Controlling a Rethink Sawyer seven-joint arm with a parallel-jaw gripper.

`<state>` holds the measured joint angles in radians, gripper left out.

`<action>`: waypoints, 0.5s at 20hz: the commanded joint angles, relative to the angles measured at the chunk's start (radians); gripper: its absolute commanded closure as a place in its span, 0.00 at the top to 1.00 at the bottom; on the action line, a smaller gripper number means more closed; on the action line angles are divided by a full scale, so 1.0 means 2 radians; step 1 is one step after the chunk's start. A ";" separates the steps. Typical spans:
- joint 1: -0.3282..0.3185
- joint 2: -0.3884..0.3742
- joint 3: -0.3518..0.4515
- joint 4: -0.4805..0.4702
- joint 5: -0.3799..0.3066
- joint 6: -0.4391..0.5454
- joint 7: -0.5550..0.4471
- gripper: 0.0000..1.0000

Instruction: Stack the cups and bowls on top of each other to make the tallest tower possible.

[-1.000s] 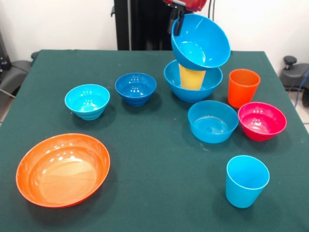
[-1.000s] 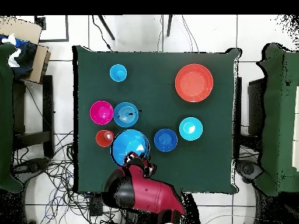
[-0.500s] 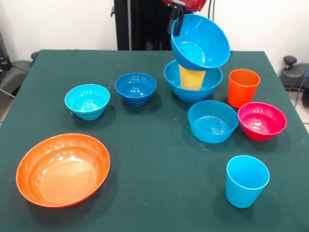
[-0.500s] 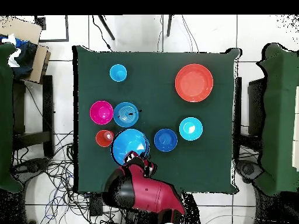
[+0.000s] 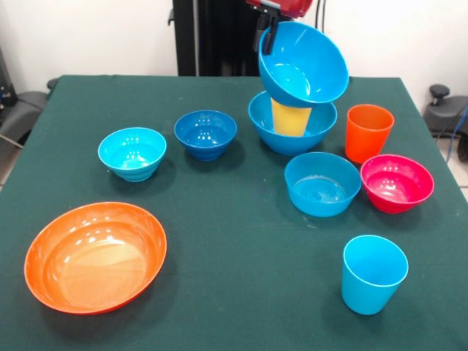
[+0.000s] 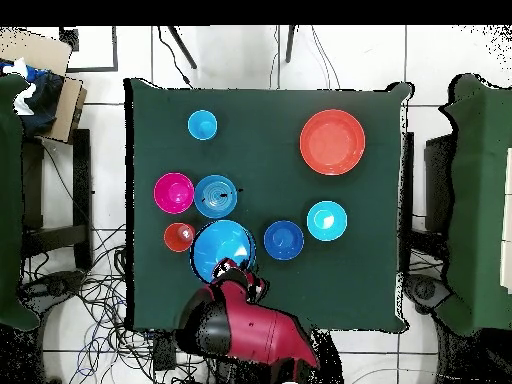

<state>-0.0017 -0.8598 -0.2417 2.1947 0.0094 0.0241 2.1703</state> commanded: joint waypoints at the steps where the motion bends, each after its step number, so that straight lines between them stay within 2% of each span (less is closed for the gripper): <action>1: 0.004 0.013 0.026 -0.027 -0.011 0.046 0.031 0.00; 10: 0.007 0.013 0.024 -0.027 -0.010 0.048 0.032 0.00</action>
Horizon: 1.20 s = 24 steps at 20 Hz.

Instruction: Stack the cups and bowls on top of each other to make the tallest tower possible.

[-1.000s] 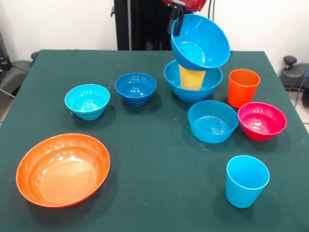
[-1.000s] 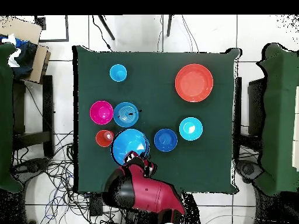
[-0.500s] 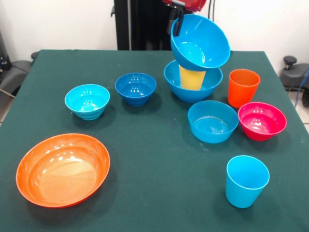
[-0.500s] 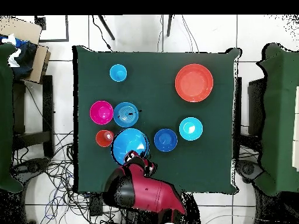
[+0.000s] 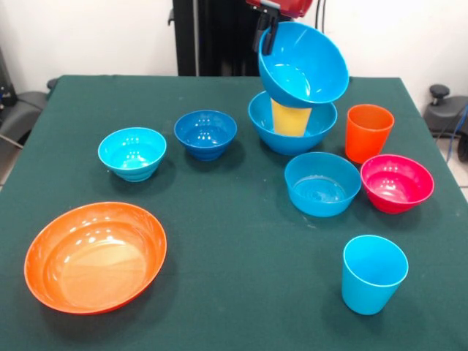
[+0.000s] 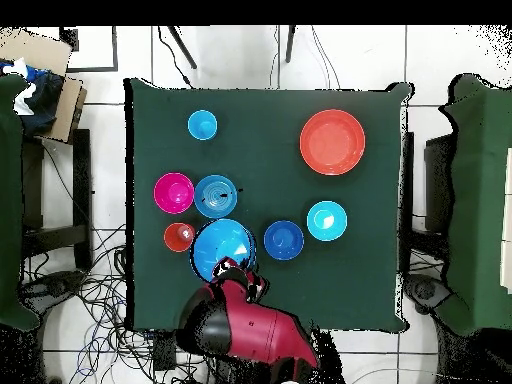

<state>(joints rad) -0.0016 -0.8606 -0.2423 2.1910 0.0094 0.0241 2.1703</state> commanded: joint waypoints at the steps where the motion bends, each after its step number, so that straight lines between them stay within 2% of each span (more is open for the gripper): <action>1: 0.008 0.013 0.023 -0.025 -0.010 0.048 0.032 0.00; 24: 0.012 0.013 0.019 -0.028 -0.007 0.055 0.034 0.00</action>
<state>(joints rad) 0.0074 -0.8611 -0.2461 2.1848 0.0094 0.0276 2.1703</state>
